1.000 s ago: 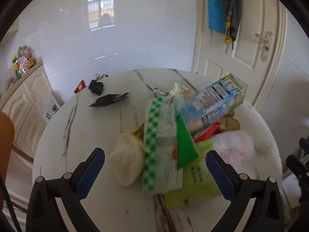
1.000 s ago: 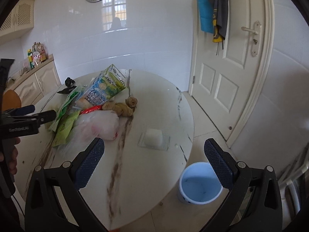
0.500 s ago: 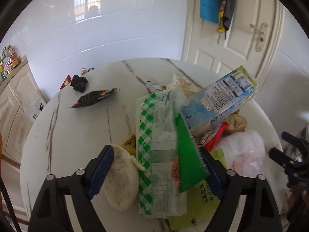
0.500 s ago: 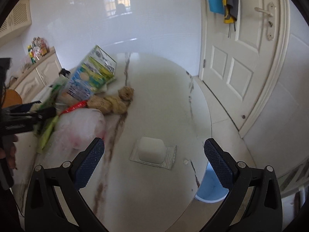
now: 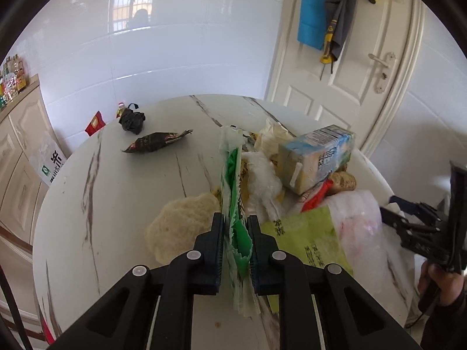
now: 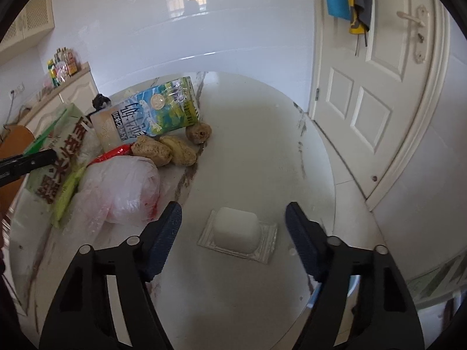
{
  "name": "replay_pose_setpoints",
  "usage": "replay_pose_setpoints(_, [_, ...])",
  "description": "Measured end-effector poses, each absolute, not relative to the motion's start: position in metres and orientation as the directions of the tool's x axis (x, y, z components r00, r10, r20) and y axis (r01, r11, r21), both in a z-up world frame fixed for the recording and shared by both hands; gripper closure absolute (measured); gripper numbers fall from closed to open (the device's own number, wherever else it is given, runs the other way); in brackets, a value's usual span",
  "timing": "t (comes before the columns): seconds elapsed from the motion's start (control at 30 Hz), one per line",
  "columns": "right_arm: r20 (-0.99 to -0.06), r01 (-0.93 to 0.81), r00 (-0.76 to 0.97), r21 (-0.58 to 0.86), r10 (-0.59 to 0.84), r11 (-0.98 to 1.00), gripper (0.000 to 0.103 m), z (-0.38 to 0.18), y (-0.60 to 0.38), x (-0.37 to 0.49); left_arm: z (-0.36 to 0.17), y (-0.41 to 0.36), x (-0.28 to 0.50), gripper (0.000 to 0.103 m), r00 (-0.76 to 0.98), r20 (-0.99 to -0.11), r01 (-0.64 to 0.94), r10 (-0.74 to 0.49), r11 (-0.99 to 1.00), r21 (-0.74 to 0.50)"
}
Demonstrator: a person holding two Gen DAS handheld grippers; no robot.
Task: Collect trash
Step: 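Reach the left gripper to the green-checked snack bag and grasp it, then drop the snack bag in the bucket with left gripper while right carries the white tray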
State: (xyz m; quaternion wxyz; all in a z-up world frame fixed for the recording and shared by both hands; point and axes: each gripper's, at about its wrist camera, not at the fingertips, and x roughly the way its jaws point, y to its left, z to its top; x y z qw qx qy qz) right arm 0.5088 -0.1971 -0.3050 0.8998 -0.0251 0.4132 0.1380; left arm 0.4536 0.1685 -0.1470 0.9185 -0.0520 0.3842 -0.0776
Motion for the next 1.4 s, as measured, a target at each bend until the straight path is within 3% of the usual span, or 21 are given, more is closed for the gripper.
replay_pose_setpoints(0.03, [-0.749, -0.273, 0.621, 0.069, 0.23, 0.96, 0.054, -0.304, -0.197, 0.509, -0.146, 0.169, 0.447, 0.092, 0.698, -0.694, 0.099, -0.18, 0.983, -0.155])
replay_pose_setpoints(0.07, [-0.747, -0.279, 0.621, 0.074, 0.239, 0.957, 0.071, -0.304, -0.196, 0.509, -0.143, 0.167, 0.44, 0.092, 0.702, -0.689, 0.097, -0.182, 0.982, -0.16])
replay_pose_setpoints(0.1, [-0.749, -0.287, 0.614, 0.084, 0.251, 0.954, 0.075, -0.304, -0.197, 0.509, -0.138, 0.165, 0.43, 0.092, 0.71, -0.676, 0.104, -0.195, 0.979, -0.173])
replay_pose_setpoints(0.43, [-0.686, -0.361, 0.601, 0.226, 0.411, 0.905, 0.077, -0.287, -0.202, 0.482, -0.093, 0.134, 0.349, 0.092, 0.756, -0.564, 0.251, -0.331, 0.943, -0.217])
replay_pose_setpoints(0.8, [-0.619, -0.317, 0.658, 0.289, 0.429, 0.903, 0.077, -0.257, -0.236, 0.438, -0.085, 0.058, 0.317, 0.092, 0.704, -0.553, 0.412, -0.447, 0.89, -0.195])
replay_pose_setpoints(1.07, [-0.632, -0.099, 0.746, 0.207, 0.21, 0.973, 0.077, -0.257, -0.341, 0.414, -0.104, -0.084, 0.356, 0.092, 0.597, -0.612, 0.565, -0.519, 0.813, -0.139])
replay_pose_setpoints(1.2, [-0.661, -0.005, 0.737, 0.202, 0.14, 0.979, 0.077, -0.28, -0.394, 0.42, -0.136, -0.148, 0.395, 0.092, 0.56, -0.67, 0.585, -0.487, 0.805, -0.095])
replay_pose_setpoints(1.4, [-0.72, 0.058, 0.676, 0.264, 0.157, 0.963, 0.077, -0.341, -0.436, 0.463, -0.195, -0.197, 0.461, 0.092, 0.526, -0.761, 0.573, -0.38, 0.82, -0.014])
